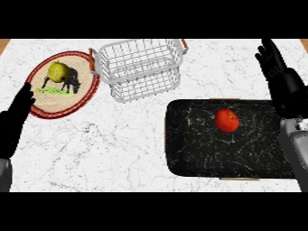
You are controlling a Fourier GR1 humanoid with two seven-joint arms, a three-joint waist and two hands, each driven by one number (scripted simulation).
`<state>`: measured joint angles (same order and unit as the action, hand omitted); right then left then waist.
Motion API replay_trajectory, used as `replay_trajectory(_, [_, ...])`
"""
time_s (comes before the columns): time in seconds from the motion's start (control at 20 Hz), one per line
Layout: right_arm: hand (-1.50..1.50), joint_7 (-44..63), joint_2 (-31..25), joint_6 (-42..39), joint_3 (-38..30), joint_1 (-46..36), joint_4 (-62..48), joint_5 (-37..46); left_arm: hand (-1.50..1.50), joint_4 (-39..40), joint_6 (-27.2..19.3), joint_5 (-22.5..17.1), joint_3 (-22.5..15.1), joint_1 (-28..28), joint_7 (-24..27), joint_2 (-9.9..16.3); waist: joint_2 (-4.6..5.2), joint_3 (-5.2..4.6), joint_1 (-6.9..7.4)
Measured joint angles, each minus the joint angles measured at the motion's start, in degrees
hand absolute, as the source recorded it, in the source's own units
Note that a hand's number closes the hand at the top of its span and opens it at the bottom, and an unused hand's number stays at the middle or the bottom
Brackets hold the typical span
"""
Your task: Pick the tomato from the tray and place it in the tiered basket
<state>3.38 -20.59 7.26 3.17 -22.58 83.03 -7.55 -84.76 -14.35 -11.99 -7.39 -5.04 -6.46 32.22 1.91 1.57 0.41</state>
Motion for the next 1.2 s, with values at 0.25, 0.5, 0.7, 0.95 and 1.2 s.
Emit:
replay_trajectory(0.25, [-1.50, 4.94, 6.63, 9.95, -5.12, -1.59, -7.35, -2.18, 0.00, -0.12, 2.25, -0.41, -3.22, -1.84, 2.73, -4.24, -0.74, -1.17, 0.03])
replay_trajectory(0.5, [-1.50, 10.50, 13.26, 25.44, -9.18, -3.87, -15.74, -0.79, 0.00, -0.11, 5.73, -2.08, -7.74, -2.48, 6.50, -9.98, -0.53, -1.61, 0.49])
replay_trajectory(0.7, [-1.50, 5.38, 17.78, 35.71, -10.37, -9.12, -21.80, 0.51, 0.00, 3.54, 8.15, -2.12, -9.16, -2.86, 10.49, -12.85, -0.98, -1.59, 0.72])
replay_trajectory(0.95, [-1.50, 15.57, 11.92, 37.14, -5.17, -13.64, -24.50, 7.50, 0.00, 6.05, 9.31, -1.67, -9.20, -2.05, 13.06, -14.65, -1.83, -1.68, -0.24])
replay_trajectory(1.2, [-1.50, 32.06, 2.74, 25.95, 2.95, -17.48, -28.92, 13.31, 0.00, 6.93, 9.34, -1.61, -8.89, -1.66, 13.58, -14.88, -2.47, -2.01, -0.86])
